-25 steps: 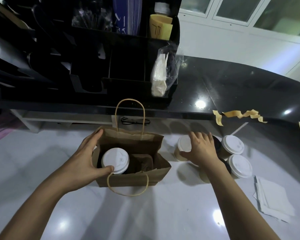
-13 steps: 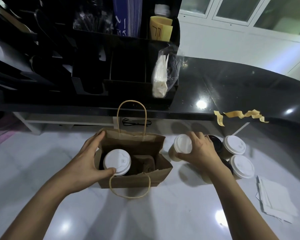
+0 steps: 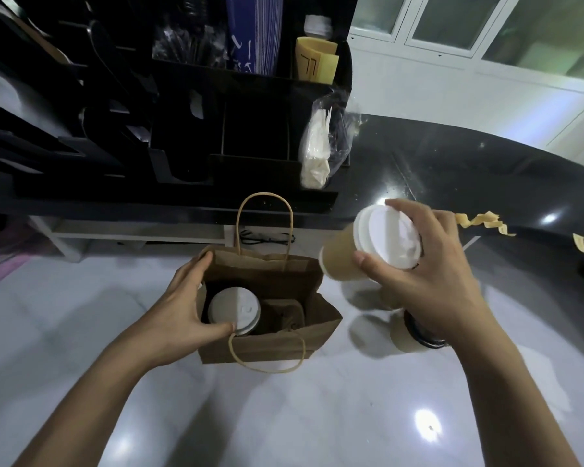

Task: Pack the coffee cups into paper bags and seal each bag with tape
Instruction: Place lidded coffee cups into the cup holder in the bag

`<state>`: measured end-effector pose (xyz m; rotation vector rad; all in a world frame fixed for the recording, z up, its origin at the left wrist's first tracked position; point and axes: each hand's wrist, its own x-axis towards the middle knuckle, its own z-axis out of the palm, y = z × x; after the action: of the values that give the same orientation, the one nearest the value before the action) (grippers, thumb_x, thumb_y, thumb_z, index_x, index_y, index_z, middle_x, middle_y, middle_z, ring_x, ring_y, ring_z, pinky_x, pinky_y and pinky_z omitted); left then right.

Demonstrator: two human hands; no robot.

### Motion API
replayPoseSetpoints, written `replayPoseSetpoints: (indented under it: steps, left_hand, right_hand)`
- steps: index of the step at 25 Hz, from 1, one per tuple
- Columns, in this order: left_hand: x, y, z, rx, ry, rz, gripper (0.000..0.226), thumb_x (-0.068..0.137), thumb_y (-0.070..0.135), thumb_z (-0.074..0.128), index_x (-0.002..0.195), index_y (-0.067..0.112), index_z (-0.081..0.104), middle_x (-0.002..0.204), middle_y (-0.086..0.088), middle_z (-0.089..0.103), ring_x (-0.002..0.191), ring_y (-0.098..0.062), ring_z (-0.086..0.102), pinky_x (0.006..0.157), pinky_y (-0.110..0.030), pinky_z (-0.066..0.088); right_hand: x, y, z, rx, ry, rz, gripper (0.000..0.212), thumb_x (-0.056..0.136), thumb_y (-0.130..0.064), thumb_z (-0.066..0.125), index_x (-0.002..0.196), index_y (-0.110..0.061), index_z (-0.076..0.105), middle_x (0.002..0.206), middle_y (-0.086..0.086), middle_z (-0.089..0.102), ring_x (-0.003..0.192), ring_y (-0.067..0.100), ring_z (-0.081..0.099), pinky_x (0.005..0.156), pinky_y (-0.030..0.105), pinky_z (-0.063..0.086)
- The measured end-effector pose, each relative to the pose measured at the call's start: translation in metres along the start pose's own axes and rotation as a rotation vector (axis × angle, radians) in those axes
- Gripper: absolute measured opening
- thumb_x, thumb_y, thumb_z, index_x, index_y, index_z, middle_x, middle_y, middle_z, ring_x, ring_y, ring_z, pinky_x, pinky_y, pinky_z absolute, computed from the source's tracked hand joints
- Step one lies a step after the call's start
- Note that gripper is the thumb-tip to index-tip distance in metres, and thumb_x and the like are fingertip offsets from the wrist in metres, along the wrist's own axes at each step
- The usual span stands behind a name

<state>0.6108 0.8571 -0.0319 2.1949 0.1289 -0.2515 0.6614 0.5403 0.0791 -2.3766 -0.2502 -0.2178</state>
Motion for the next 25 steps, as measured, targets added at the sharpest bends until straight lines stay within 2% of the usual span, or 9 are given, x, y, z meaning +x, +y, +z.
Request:
replayPoseSetpoints:
  steps: [3,6,9,12,16,20,25]
  left_hand:
    - [-0.001,0.002,0.0,0.006,-0.002,0.004,0.116,0.078,0.033,0.084,0.159,0.037,0.002,0.165,0.018,0.0,0.15,-0.016,0.02,0.114,-0.034,0.031]
    - [-0.001,0.001,-0.001,0.017,-0.002,0.017,0.119,0.075,0.035,0.086,0.159,0.039,0.002,0.165,0.018,0.002,0.149,-0.018,0.021,0.115,-0.038,0.033]
    - [-0.001,0.0,-0.003,-0.009,-0.007,0.05,0.12,0.071,0.04,0.088,0.158,0.043,0.006,0.163,0.02,0.007,0.148,-0.015,0.022,0.115,-0.039,0.034]
    - [-0.002,0.004,-0.003,-0.022,-0.009,0.098,0.115,0.068,0.045,0.088,0.155,0.046,0.013,0.162,0.018,0.013,0.147,-0.013,0.023,0.116,-0.042,0.034]
    - [-0.005,0.007,-0.003,0.004,-0.018,0.046,0.12,0.074,0.039,0.086,0.158,0.039,0.0,0.164,0.017,0.0,0.151,-0.016,0.014,0.118,-0.038,0.028]
    - [-0.006,0.006,-0.001,0.035,-0.02,0.011,0.118,0.078,0.036,0.082,0.159,0.037,-0.004,0.165,0.018,-0.008,0.152,-0.02,0.015,0.117,-0.039,0.032]
    - [-0.004,0.004,0.001,0.036,-0.022,0.008,0.119,0.078,0.038,0.082,0.158,0.04,-0.005,0.162,0.024,-0.009,0.152,-0.019,0.016,0.117,-0.039,0.032]
  right_hand:
    - [-0.007,-0.022,0.006,0.123,-0.123,-0.069,0.067,0.072,-0.055,0.081,0.129,-0.053,0.048,0.124,-0.019,0.039,0.115,-0.013,0.041,0.083,0.006,0.04]
    - [-0.011,-0.035,0.028,0.129,-0.325,-0.071,0.07,0.075,-0.05,0.082,0.134,-0.052,0.044,0.129,-0.021,0.035,0.12,-0.012,0.037,0.083,0.011,0.042]
    - [-0.011,-0.043,0.052,0.097,-0.426,-0.075,0.07,0.078,-0.046,0.081,0.135,-0.052,0.041,0.131,-0.02,0.032,0.119,-0.001,0.041,0.082,0.014,0.044]
    - [-0.009,-0.047,0.069,0.083,-0.492,-0.067,0.071,0.078,-0.042,0.08,0.135,-0.052,0.039,0.131,-0.02,0.032,0.116,0.005,0.044,0.082,0.016,0.045]
    - [-0.003,-0.042,0.078,-0.01,-0.545,-0.051,0.07,0.078,-0.044,0.079,0.134,-0.048,0.037,0.131,-0.017,0.031,0.109,0.008,0.045,0.082,0.022,0.047]
    - [0.003,-0.028,0.074,-0.171,-0.567,-0.031,0.069,0.075,-0.049,0.077,0.129,-0.043,0.034,0.123,-0.01,0.031,0.106,0.017,0.047,0.076,0.025,0.049]
    - [0.005,-0.016,0.077,-0.328,-0.589,-0.036,0.076,0.074,-0.049,0.081,0.132,-0.038,0.033,0.122,-0.008,0.031,0.108,0.017,0.045,0.084,0.03,0.054]
